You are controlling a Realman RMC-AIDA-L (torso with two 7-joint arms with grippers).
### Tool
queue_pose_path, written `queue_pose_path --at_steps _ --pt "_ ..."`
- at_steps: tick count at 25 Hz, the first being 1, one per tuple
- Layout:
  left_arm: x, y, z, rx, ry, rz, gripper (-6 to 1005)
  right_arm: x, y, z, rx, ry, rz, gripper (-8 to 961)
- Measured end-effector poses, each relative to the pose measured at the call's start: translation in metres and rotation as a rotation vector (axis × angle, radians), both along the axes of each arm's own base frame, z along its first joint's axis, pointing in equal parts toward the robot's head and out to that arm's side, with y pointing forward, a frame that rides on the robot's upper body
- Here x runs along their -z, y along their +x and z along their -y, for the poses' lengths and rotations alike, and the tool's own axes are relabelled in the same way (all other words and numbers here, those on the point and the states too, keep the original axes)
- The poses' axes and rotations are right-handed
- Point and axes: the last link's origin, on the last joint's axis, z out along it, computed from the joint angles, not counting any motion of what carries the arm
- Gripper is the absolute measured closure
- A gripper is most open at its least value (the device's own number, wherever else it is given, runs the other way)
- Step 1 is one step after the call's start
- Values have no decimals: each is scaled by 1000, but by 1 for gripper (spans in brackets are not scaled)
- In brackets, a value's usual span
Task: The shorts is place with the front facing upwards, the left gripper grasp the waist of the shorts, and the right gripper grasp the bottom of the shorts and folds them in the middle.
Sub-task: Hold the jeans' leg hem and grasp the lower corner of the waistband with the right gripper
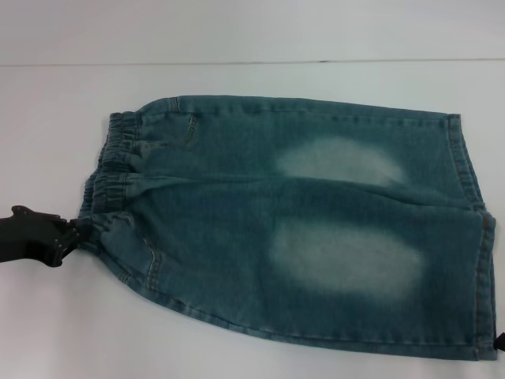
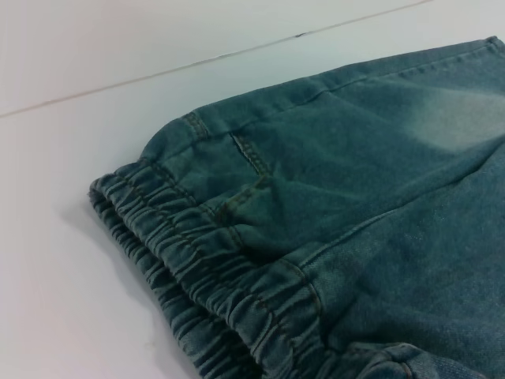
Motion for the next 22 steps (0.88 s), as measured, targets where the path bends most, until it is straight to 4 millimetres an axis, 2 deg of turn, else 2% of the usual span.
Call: queue_pose_path --at_steps 7,22 --pt "0 0 0 1 -1 0 937 2 -2 -4 -6 10 -15 159" --pt "3 0 -1 0 -4 0 928 5 -8 -7 -53 14 -72 265"
